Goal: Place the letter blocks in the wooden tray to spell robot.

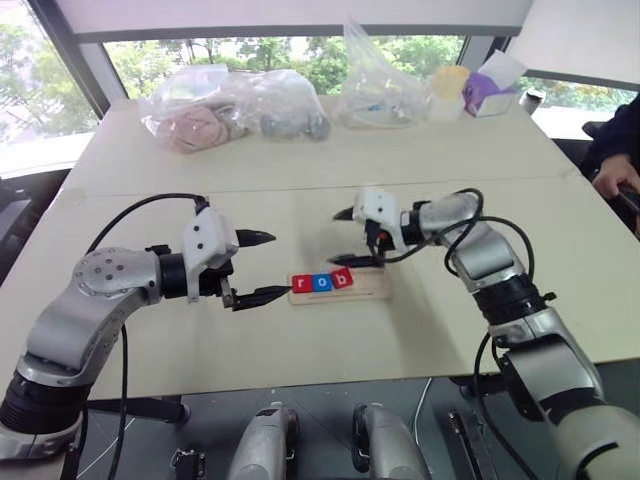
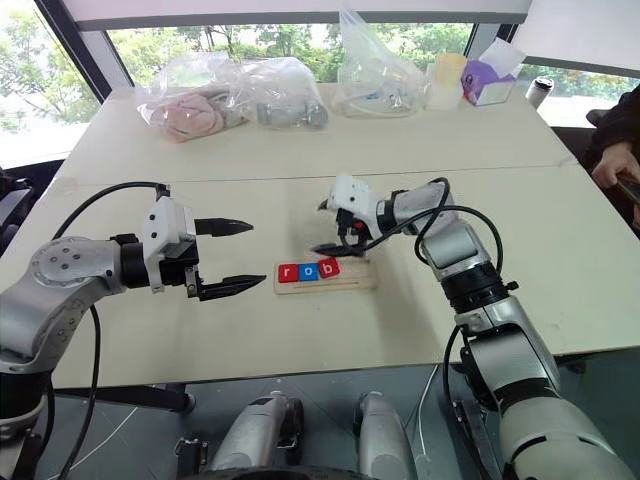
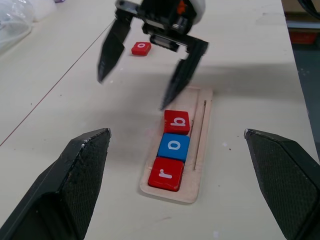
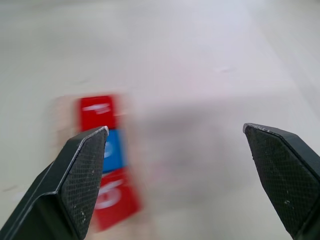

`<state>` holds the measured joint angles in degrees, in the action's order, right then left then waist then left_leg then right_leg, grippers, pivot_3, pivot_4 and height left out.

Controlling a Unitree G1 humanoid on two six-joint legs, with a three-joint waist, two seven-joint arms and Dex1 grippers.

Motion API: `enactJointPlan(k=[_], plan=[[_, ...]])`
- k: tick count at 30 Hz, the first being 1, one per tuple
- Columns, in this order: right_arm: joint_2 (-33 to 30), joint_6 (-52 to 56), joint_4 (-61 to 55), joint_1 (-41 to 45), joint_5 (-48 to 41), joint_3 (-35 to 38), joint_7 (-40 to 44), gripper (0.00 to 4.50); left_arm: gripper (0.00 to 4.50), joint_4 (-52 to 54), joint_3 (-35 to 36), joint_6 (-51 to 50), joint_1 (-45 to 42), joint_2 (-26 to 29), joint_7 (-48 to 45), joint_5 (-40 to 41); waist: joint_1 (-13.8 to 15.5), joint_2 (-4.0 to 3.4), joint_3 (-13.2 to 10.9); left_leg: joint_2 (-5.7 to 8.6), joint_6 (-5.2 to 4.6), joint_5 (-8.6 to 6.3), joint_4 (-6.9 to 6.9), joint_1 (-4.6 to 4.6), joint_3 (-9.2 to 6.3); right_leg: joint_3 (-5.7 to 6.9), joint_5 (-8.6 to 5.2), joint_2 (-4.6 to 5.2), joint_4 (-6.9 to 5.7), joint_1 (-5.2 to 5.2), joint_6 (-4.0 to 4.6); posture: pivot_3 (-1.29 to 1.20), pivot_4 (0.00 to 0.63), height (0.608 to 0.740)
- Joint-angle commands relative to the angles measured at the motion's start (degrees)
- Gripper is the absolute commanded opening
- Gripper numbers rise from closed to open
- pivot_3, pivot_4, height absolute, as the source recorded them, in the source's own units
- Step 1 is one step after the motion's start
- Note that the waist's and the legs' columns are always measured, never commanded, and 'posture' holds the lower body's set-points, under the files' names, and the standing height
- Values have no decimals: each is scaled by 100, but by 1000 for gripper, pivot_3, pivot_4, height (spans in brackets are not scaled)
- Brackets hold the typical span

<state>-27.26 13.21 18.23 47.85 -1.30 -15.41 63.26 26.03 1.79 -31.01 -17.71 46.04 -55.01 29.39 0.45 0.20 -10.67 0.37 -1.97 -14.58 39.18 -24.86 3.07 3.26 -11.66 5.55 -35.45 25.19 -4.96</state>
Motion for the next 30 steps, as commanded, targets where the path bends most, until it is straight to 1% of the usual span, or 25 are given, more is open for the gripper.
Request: enactJointPlan(k=[1,5,11,20,30], plan=[[-22,-664,177,-167,289,16,-433,4462,4500,139,129,6,-94,42,-17,109,-2,0,0,0,0,0,0,0,1,0,0,0,1,0,0,0,150,725],[5,-876,42,-518,449,-37,-663,4462,4500,75,150,19,-123,80,-62,102,-10,0,0,0,0,0,-1,0,1,0,1,0,0,0,-1,0,150,725],[40,-1050,23,-681,612,-81,-935,4462,4500,-19,87,22,-228,50,-99,69,-65,0,0,-1,4,3,-1,9,1,-1,0,-3,-6,-5,1,0,150,725],[95,-734,18,-483,351,184,-1051,4462,4500,-92,51,47,-299,30,-146,46,-114,0,0,-2,4,3,-2,13,-2,-1,2,-4,-7,-9,-3,0,150,725],[54,-1079,475,-465,550,81,-1145,4462,4500,-54,62,29,-290,25,-124,58,-114,0,0,-2,4,3,-2,13,-2,-1,2,-3,-7,-10,-2,0,150,725]])
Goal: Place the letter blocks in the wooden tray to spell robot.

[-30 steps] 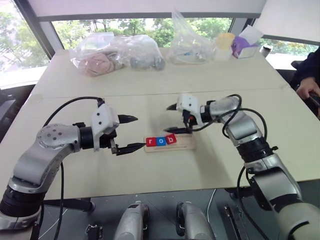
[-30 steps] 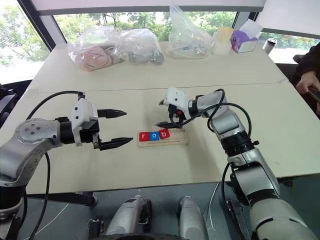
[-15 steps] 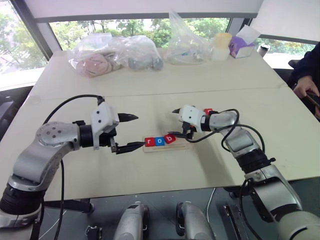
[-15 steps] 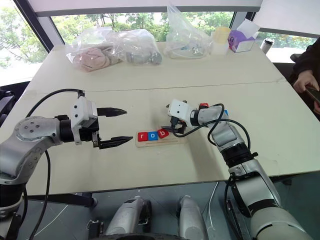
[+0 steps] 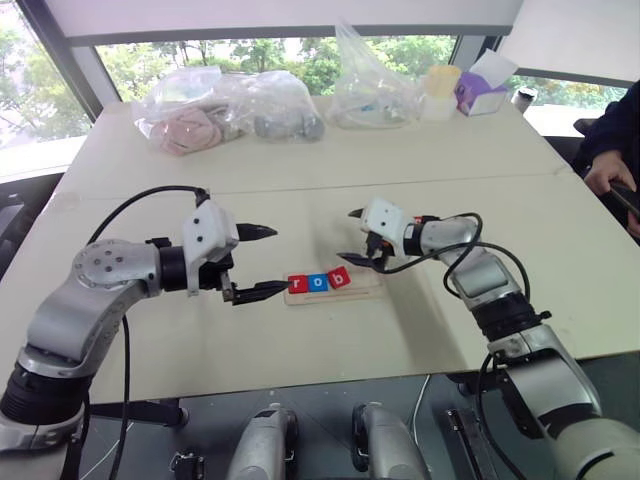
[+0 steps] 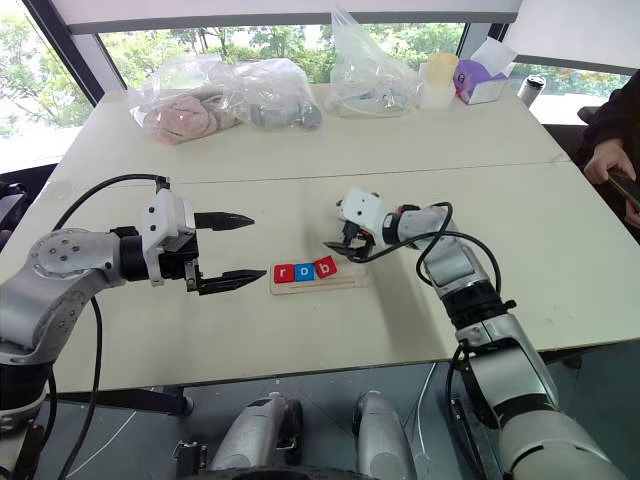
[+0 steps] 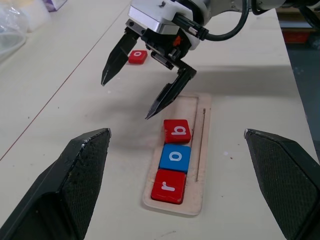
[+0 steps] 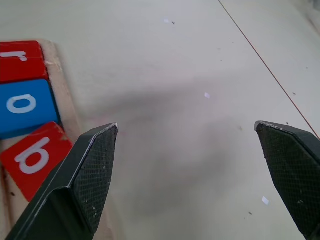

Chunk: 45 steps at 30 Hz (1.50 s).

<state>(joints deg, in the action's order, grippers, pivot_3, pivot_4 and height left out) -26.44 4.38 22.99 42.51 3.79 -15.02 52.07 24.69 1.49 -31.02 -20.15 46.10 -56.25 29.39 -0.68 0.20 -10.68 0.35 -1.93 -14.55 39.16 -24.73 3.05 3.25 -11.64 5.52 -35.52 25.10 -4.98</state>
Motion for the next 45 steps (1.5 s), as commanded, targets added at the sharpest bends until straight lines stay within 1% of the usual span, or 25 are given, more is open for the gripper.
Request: enactJointPlan(k=[1,10,19,25,31,35,38,41,45], plan=[[-26,-240,11,29,68,10,-20,4462,4500,87,92,28,-45,19,4,58,-4,0,0,0,0,0,0,0,0,0,0,0,0,0,0,0,150,725],[-4,-213,-219,-167,62,-21,110,4462,4500,98,84,22,-43,21,9,58,-5,0,0,0,0,0,0,0,0,0,0,0,0,0,-1,0,150,725],[-108,-5,-697,-394,9,-67,502,4462,4500,18,14,72,-123,-20,-17,23,1,0,0,0,0,0,0,0,0,0,0,0,0,0,-1,0,150,725],[-135,5,-762,-337,121,31,327,4462,4500,-6,-12,93,-152,-52,-27,18,1,0,0,0,0,0,0,0,-1,0,-1,0,-1,0,2,0,150,725],[-162,-129,-594,-184,284,251,-329,4462,4500,-4,-30,89,-161,-101,3,9,1,0,0,0,0,0,0,0,0,0,-2,0,0,1,4,0,150,725],[-221,305,-696,-154,334,590,-947,4462,4500,9,-24,78,-153,-129,29,-3,6,0,0,0,1,0,0,0,0,0,-2,1,0,0,4,0,150,725],[-307,1072,-768,-191,414,1026,-1660,4462,4500,23,3,74,-113,-141,64,-3,12,0,0,0,1,1,0,0,0,0,-7,2,-1,0,12,0,150,725],[-162,2153,-1095,-319,176,1531,-2109,4462,4500,71,12,80,-36,-149,88,3,6,0,0,0,2,1,0,0,1,-1,-8,3,0,0,15,0,150,725],[416,3436,-1144,-329,-289,2299,-2882,4462,4500,31,-31,109,-40,-185,84,-1,-19,1,1,-2,2,1,-3,0,0,-1,-8,2,-2,2,15,0,150,725]])
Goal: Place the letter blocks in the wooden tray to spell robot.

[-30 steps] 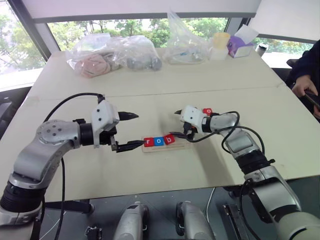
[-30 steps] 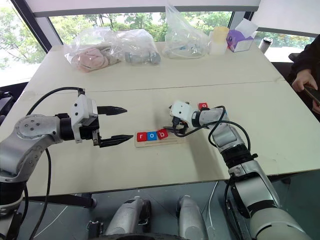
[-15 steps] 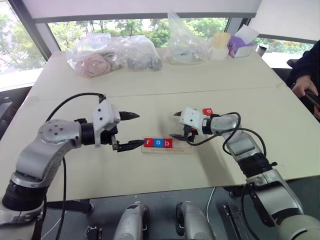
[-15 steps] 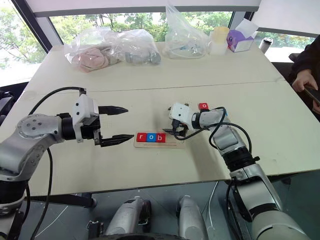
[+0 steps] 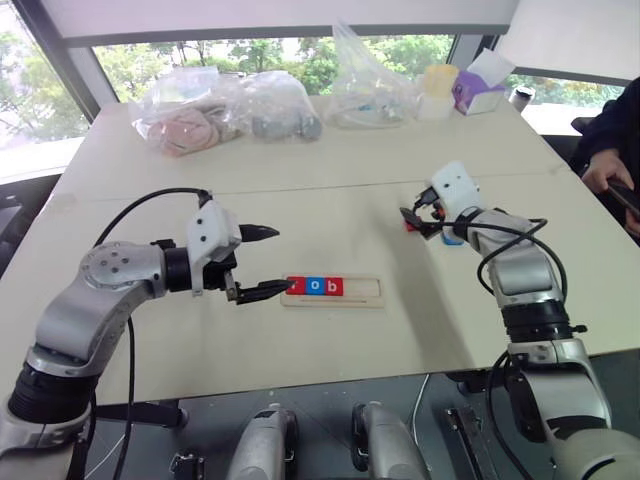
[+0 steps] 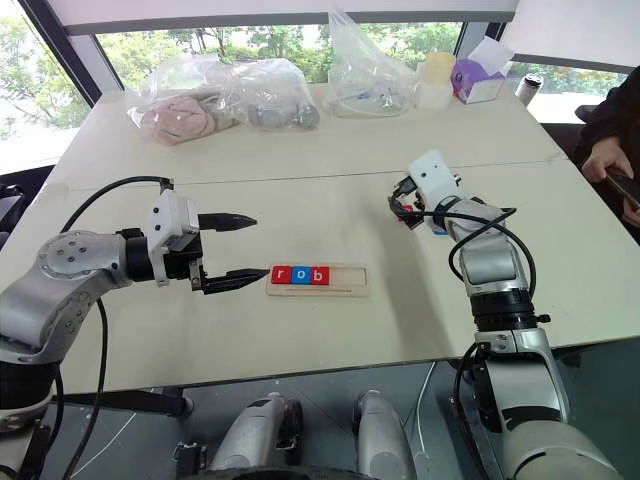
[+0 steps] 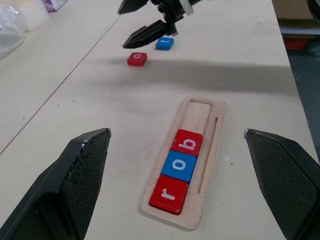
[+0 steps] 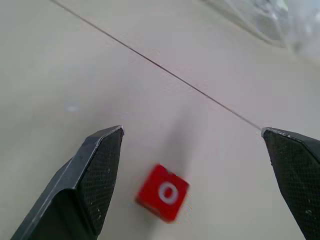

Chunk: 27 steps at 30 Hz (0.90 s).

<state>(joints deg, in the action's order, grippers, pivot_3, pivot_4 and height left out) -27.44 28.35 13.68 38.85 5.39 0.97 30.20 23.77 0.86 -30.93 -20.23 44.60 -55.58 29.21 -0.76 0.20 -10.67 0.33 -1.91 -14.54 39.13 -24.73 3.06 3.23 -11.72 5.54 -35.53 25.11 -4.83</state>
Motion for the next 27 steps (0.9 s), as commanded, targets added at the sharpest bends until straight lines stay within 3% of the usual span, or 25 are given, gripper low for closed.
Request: enactJointPlan(k=[1,7,21,24,27], plan=[[631,1232,-218,49,-534,807,-826,4462,4500,107,19,105,-48,-45,12,16,-8,0,0,-3,0,0,-1,3,0,0,0,-2,-1,-1,0,0,150,725],[1118,1882,-102,288,-954,1148,-1363,4462,4500,89,-4,88,-106,-37,-30,21,1,-2,-1,-2,0,0,-1,3,3,-1,3,-3,-4,-1,-3,0,150,725],[1215,1809,568,429,-918,752,-1849,4462,4500,137,48,77,-79,1,-12,-4,-15,-2,-1,-2,-1,0,-2,4,2,-1,8,-6,-4,0,-14,0,150,725],[1221,1743,676,457,-909,728,-1914,3215,4500,154,40,74,-72,-4,5,-8,-19,-2,-1,-2,-1,0,-2,4,2,-1,7,-6,-4,0,-12,0,150,725],[1222,1758,697,464,-928,702,-1949,1580,4500,180,30,70,-59,-11,19,0,-13,-2,-1,-2,-1,0,-2,4,1,-1,7,-6,-4,0,-11,0,150,725]])
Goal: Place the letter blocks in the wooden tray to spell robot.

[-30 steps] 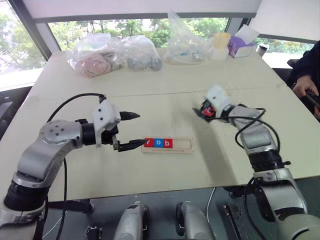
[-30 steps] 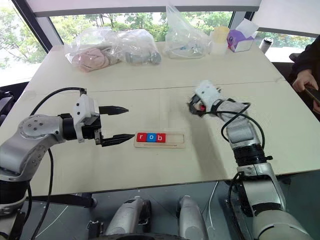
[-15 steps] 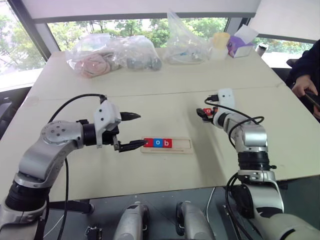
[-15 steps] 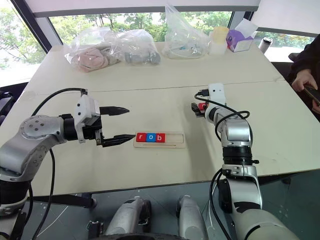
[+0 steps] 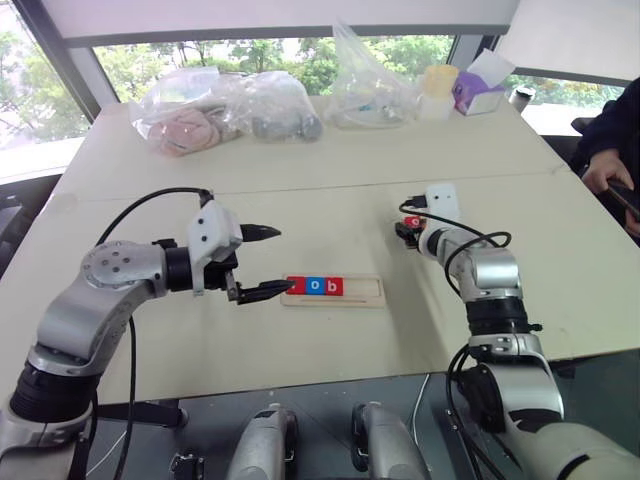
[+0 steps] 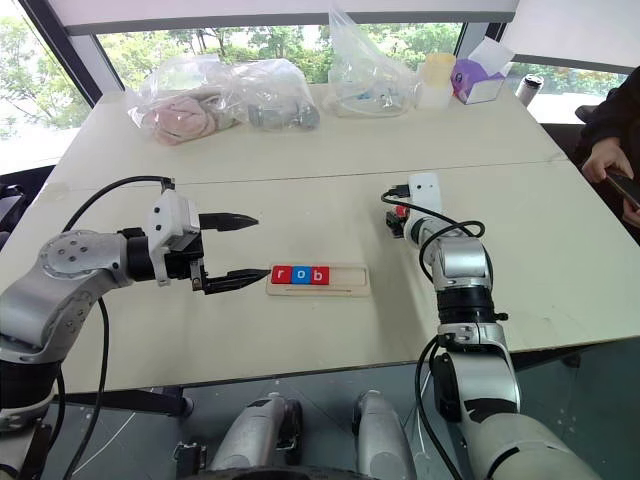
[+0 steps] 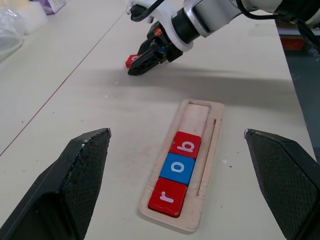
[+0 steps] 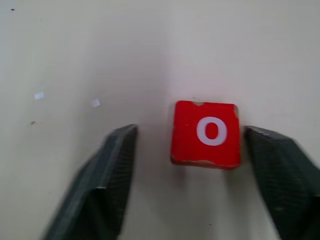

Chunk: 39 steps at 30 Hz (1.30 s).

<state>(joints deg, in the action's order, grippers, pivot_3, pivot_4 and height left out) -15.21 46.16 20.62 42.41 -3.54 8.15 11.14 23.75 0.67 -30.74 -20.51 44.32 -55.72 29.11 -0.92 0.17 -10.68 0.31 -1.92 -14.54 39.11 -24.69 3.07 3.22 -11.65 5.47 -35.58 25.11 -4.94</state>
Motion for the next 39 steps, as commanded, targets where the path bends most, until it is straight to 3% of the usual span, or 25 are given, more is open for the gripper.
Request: enactJointPlan(k=[1,6,10,14,19,29,32,34,35,36,37,39], plan=[[-5,55,-103,75,-41,-44,-38,1180,4500,173,34,58,-37,9,30,7,4,0,0,0,0,0,0,0,0,0,0,0,0,0,0,0,150,725],[-145,899,-1603,-429,-108,-82,-16,1172,4500,136,-26,93,-57,-30,-13,7,28,0,0,0,0,0,-3,-1,-3,0,-1,1,1,0,0,0,150,725],[-291,2474,-4190,-1375,-328,-77,21,1172,4500,84,-39,163,-20,-41,-77,-8,44,-2,-1,0,-4,-3,-7,-7,-6,0,0,3,4,5,-3,0,150,725],[-259,4047,-5889,-1855,-417,-19,-78,1172,4500,1,-76,211,-39,-71,-142,-18,15,-1,0,-2,-4,-4,-7,-12,-4,1,-9,4,6,13,12,0,150,725],[-96,4627,-6445,-2031,-402,59,-190,1172,4500,-98,-138,268,-111,-110,-230,-25,22,-1,0,-5,0,-3,-6,-12,-6,1,-7,9,7,18,21,0,150,725],[35,4337,-6202,-2565,-304,-152,-451,1172,4500,-174,-153,280,-224,-131,-272,-83,27,-1,0,-2,-1,-4,-8,-34,-4,3,-6,6,32,26,21,0,150,725],[-29,4303,-6167,-2589,-359,-176,-405,2598,4500,-132,-135,274,-183,-119,-241,-90,26,-1,0,-2,-2,-4,-8,-34,-5,4,-6,5,31,27,21,0,150,725],[-152,4350,-6176,-2554,-428,-159,-300,3799,4500,-120,-130,267,-180,-119,-222,-94,26,-1,0,-2,-2,-4,-8,-34,-5,4,-7,5,31,27,21,0,150,725],[-273,4374,-6169,-2504,-496,-161,-194,4136,4500,-124,-130,265,-186,-121,-218,-93,30,-1,0,-2,-2,-4,-8,-34,-5,4,-7,5,31,27,21,0,150,725],[-478,4341,-6159,-2459,-591,-192,-31,4420,4500,-120,-129,261,-187,-122,-212,-90,31,-1,0,-2,-2,-4,-8,-34,-5,4,-7,5,31,27,20,0,150,725],[-766,4245,-6120,-2403,-707,-245,187,4420,4500,-134,-132,264,-197,-125,-212,-93,31,-2,0,-2,-2,-4,-8,-34,-5,4,-7,5,33,26,20,0,150,725],[-1880,3598,-5933,-2332,-1010,-455,1082,4420,4500,-150,-142,281,-208,-139,-197,-109,33,-5,-3,0,-3,-5,-6,-35,-4,4,-7,7,35,25,20,0,150,725]])
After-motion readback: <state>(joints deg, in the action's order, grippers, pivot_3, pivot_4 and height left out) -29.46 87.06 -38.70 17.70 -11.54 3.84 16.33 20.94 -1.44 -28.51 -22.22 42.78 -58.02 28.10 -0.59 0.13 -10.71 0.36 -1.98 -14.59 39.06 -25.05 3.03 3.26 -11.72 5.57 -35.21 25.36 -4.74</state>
